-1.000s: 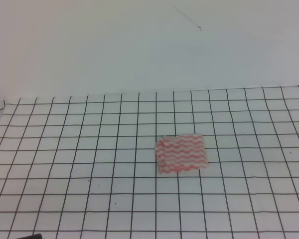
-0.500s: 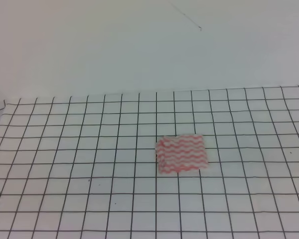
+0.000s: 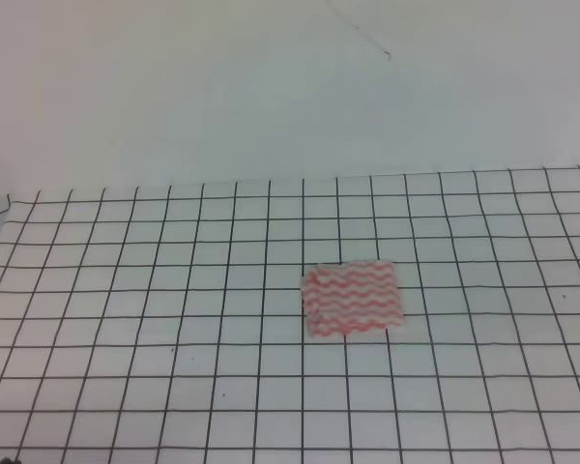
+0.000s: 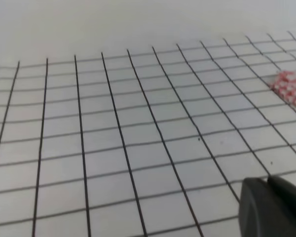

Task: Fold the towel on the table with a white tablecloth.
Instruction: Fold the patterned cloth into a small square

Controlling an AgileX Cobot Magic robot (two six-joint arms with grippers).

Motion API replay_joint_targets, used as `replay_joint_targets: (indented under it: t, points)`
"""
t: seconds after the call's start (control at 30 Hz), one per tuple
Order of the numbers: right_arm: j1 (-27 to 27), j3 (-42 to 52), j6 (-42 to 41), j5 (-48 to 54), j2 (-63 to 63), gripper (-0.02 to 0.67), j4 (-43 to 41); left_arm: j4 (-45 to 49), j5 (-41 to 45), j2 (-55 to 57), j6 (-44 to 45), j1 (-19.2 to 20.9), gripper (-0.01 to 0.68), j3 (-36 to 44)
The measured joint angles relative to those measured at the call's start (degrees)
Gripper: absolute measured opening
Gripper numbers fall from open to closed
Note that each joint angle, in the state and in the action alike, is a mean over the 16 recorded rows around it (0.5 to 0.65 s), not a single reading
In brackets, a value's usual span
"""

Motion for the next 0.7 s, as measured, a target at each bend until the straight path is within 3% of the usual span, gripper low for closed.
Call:
replay_joint_targets:
  t: [0.7]
  points:
    - [-0.1, 0.9, 0.1, -0.5, -0.2, 0.001, 1.0, 10.2, 1.8, -0.6, -0.2, 0.1, -0.001, 1.9]
